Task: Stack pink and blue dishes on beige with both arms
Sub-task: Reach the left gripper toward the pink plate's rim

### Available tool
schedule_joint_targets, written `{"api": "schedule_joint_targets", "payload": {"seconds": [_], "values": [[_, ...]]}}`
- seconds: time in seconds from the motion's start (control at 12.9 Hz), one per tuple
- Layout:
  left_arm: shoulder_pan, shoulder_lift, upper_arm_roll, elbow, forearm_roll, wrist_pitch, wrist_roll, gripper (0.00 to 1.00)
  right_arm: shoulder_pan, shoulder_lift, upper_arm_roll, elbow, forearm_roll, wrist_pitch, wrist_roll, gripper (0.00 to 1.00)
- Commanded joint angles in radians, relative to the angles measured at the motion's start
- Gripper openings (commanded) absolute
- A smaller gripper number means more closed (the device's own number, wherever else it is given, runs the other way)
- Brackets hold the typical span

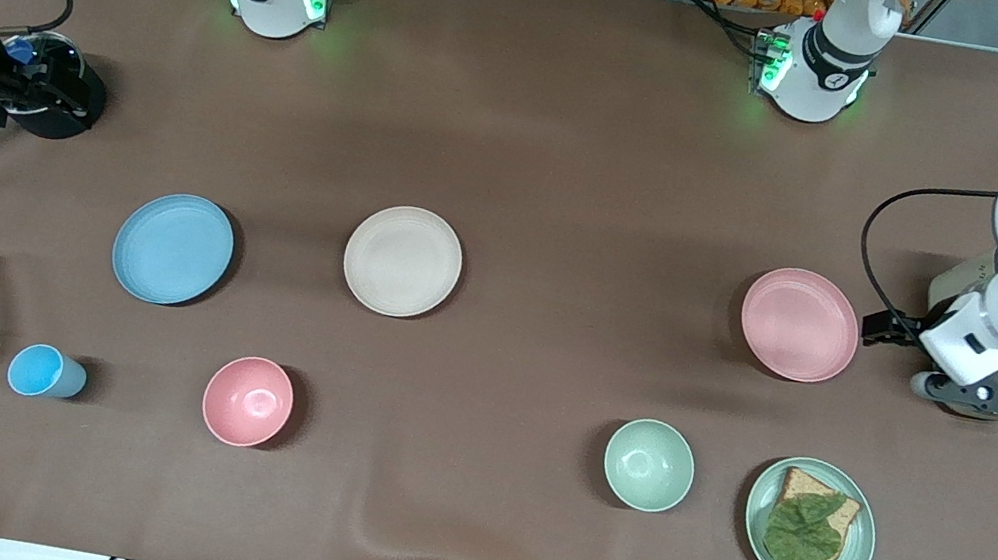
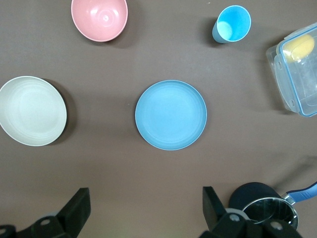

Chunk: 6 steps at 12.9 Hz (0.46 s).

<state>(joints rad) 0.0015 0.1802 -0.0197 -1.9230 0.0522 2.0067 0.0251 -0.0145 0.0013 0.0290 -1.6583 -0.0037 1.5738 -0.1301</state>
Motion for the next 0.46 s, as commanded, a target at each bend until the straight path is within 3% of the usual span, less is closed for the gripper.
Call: {"api": "schedule_joint_targets", "payload": {"seconds": [0.0,0.39], "values": [[0.009,0.041,-0.003,-0.03,0.023,0.049,-0.01,1.0,0.001,-0.014,-0.006,-0.003,0.001,-0.008,-0.008,1.0],[0.048,0.077,-0.003,-0.151,0.064,0.204,-0.008,1.0,0.008,0.017,-0.008,0.0,-0.002,-0.011,0.001,1.0]]}}
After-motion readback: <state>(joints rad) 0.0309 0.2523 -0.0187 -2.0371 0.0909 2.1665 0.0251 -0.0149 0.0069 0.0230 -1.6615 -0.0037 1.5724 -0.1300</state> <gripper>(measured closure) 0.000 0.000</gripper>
